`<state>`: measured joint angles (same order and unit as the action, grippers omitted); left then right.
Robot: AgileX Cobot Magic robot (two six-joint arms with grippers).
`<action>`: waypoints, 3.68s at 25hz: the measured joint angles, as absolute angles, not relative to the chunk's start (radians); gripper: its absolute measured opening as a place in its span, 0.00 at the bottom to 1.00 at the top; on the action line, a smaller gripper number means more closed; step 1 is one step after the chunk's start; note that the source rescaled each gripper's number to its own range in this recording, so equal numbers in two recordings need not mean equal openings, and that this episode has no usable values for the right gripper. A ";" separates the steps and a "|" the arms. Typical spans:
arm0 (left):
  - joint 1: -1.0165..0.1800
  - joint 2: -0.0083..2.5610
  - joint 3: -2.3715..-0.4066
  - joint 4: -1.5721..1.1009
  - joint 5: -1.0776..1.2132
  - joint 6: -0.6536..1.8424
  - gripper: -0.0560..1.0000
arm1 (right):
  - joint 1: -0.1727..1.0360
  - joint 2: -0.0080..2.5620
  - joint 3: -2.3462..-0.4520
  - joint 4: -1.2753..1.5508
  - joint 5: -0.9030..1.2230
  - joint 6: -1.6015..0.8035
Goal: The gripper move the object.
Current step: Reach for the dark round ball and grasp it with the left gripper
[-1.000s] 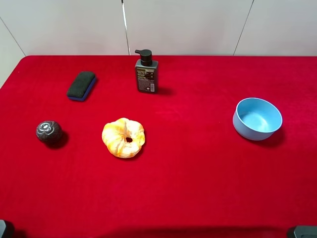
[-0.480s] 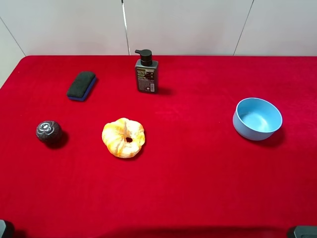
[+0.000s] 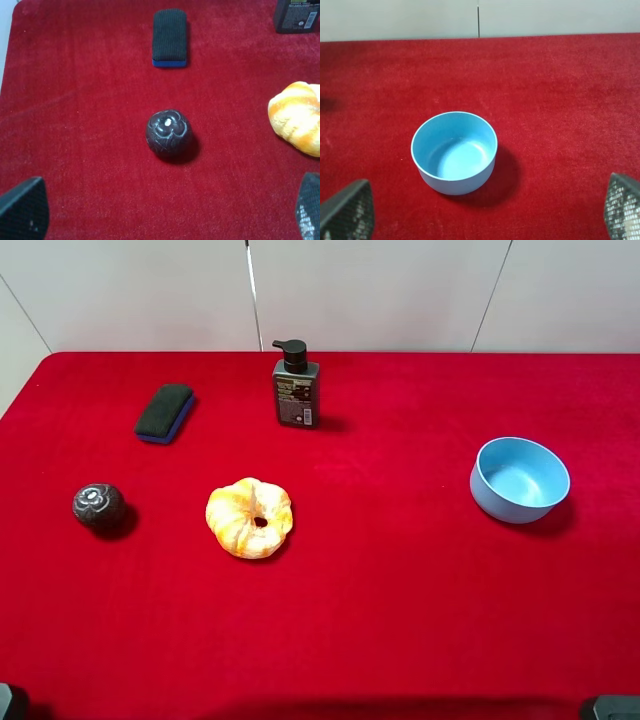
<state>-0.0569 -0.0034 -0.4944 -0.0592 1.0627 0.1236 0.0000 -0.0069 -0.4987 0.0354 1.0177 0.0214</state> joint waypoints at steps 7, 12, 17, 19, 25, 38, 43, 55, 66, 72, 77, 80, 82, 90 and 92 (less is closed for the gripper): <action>-0.057 -0.002 -0.494 -0.055 1.065 0.104 0.96 | 0.000 -0.007 -0.499 0.035 1.018 0.021; -0.057 0.107 -0.530 -0.055 1.075 0.104 0.92 | 0.000 -0.007 -0.499 0.035 1.018 0.021; -0.057 0.242 -0.576 -0.056 1.074 0.104 0.90 | 0.000 -0.007 -0.499 0.035 1.018 0.021; -0.057 0.303 -0.595 -0.057 1.074 0.104 0.90 | 0.000 -0.007 -0.499 0.035 1.018 0.021; -0.057 0.485 -0.619 -0.057 1.074 0.104 0.90 | 0.000 -0.007 -0.499 0.035 1.018 0.021; -0.057 0.788 -0.620 -0.057 0.987 0.104 0.89 | 0.000 -0.007 -0.499 0.035 1.018 0.021; -0.057 0.879 -0.620 -0.057 0.936 0.104 0.87 | 0.000 -0.007 -0.499 0.035 1.018 0.021; -0.057 1.176 -0.623 -0.057 0.724 0.104 0.86 | 0.000 -0.007 -0.499 0.035 1.018 0.021; -0.057 1.387 -0.624 -0.058 0.580 0.115 0.86 | 0.000 -0.007 -0.499 0.035 1.018 0.021; -0.057 1.476 -0.624 -0.058 0.523 0.129 0.86 | 0.000 -0.007 -0.499 0.035 1.018 0.021; -0.057 1.535 -0.624 -0.058 0.479 0.142 0.86 | 0.000 -0.007 -0.499 0.035 1.018 0.021; -0.057 1.571 -0.624 -0.058 0.455 0.145 0.86 | 0.000 -0.007 -0.499 0.035 1.018 0.021; -0.057 1.597 -0.624 -0.058 0.438 0.146 0.86 | 0.000 -0.007 -0.499 0.035 1.018 0.021; -0.057 1.670 -0.625 -0.058 0.367 0.148 0.86 | 0.000 -0.007 -0.499 0.035 1.018 0.021; -0.057 1.675 -0.625 -0.058 0.351 0.148 0.86 | 0.000 -0.007 -0.499 0.035 1.018 0.021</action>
